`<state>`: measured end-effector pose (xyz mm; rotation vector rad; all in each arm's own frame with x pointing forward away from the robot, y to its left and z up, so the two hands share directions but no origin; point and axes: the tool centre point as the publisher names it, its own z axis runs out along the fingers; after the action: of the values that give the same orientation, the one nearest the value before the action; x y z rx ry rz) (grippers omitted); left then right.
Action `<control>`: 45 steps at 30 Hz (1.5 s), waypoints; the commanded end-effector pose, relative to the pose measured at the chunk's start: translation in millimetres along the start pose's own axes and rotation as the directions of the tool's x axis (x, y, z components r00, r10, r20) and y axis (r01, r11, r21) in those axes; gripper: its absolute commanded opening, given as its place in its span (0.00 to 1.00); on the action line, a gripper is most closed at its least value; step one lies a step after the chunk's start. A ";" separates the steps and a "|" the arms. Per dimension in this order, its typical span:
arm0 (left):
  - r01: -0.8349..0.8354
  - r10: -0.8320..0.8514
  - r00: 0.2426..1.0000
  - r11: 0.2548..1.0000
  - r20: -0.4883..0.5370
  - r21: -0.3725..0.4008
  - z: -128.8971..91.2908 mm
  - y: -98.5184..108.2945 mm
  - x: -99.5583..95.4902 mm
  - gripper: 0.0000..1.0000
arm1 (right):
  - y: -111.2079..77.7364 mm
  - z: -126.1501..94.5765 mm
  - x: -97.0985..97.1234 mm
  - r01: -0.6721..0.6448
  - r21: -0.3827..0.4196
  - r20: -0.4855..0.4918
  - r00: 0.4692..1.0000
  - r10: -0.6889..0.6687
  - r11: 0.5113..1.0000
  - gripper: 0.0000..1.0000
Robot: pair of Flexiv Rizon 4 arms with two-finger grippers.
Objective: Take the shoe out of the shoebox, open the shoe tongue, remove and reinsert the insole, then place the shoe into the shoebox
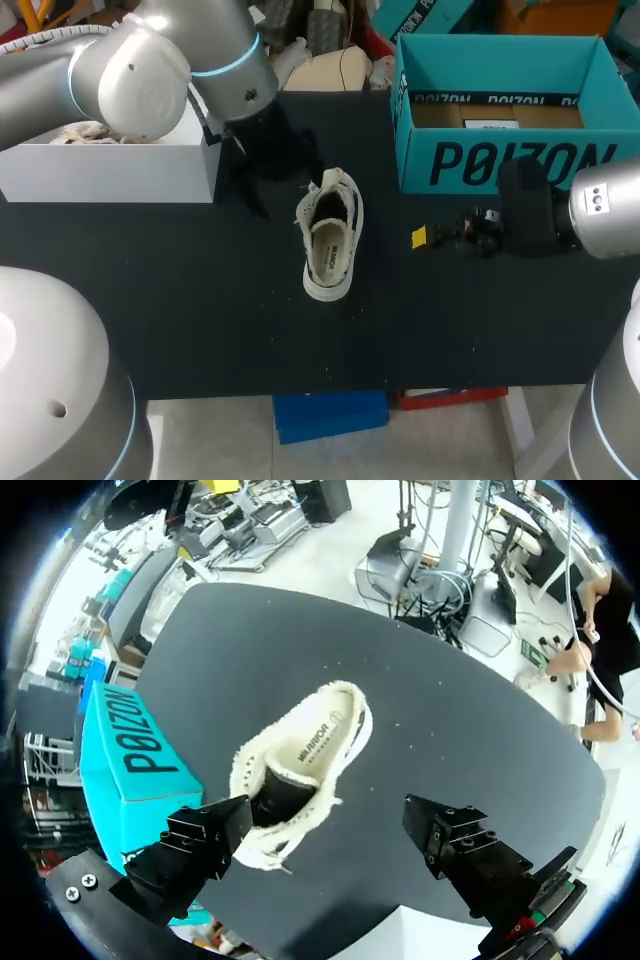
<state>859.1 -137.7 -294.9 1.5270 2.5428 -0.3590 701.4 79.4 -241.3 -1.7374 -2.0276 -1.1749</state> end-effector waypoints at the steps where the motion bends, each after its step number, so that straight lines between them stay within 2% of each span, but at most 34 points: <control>1: -0.381 0.370 0.921 0.921 -0.118 -0.084 10.0 3.1 -6.4 1.00 | 0.4 -0.1 0.8 -0.001 0.002 0.003 1.000 0.001 1.000 1.00; 2: -0.426 0.415 0.902 0.901 -0.120 -0.080 14.5 5.0 -6.8 1.00 | 0.4 -0.1 0.8 -0.001 0.002 0.003 1.000 0.001 1.000 1.00; 5: -0.493 0.473 0.865 0.864 -0.168 -0.107 24.9 10.2 -7.3 0.85 | 0.4 -0.1 0.8 -0.001 0.002 0.003 1.000 0.001 1.000 1.00; 7: -0.514 0.495 0.854 0.849 -0.161 -0.119 32.7 14.3 -7.8 0.82 | 0.4 -0.1 0.8 -0.001 0.002 0.003 1.000 0.001 1.000 1.00; 11: -0.567 0.548 0.823 0.808 -0.149 -0.160 46.0 19.0 -6.5 0.51 | 0.4 -0.1 0.8 -0.001 0.002 0.003 1.000 0.001 1.000 1.00; 16: -0.594 0.587 0.803 0.779 -0.099 -0.202 60.7 26.1 -7.3 0.48 | 0.4 -0.1 0.8 -0.001 0.002 0.003 1.000 0.001 1.000 1.00; 19: -0.608 0.604 0.792 0.766 -0.093 -0.208 67.9 27.5 -8.2 0.38 | 0.4 -0.1 0.8 -0.001 0.002 0.003 1.000 0.001 1.000 1.00; 22: -0.599 0.594 0.799 0.778 -0.091 -0.188 75.8 28.8 -6.2 0.43 | 0.4 -0.1 0.8 -0.001 0.002 0.003 1.000 0.001 1.000 1.00; 27: -0.593 0.587 0.805 0.789 -0.091 -0.161 85.6 29.2 -2.4 0.44 | 0.4 -0.1 0.8 -0.001 0.002 0.003 1.000 0.001 1.000 1.00; 43: -0.598 0.588 0.801 0.796 -0.117 -0.097 115.2 31.1 -11.3 0.40 | 0.4 -0.1 0.8 -0.001 0.002 0.003 1.000 0.001 1.000 1.00; 45: -0.597 0.586 0.801 0.797 -0.117 -0.095 115.7 31.1 -12.1 0.36 | 0.4 -0.1 0.8 -0.001 0.002 0.003 1.000 0.001 1.000 1.00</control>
<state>890.0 -161.5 -404.4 2.1944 1.9221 -0.0440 701.4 79.4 -241.3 -1.7374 -2.0276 -1.1750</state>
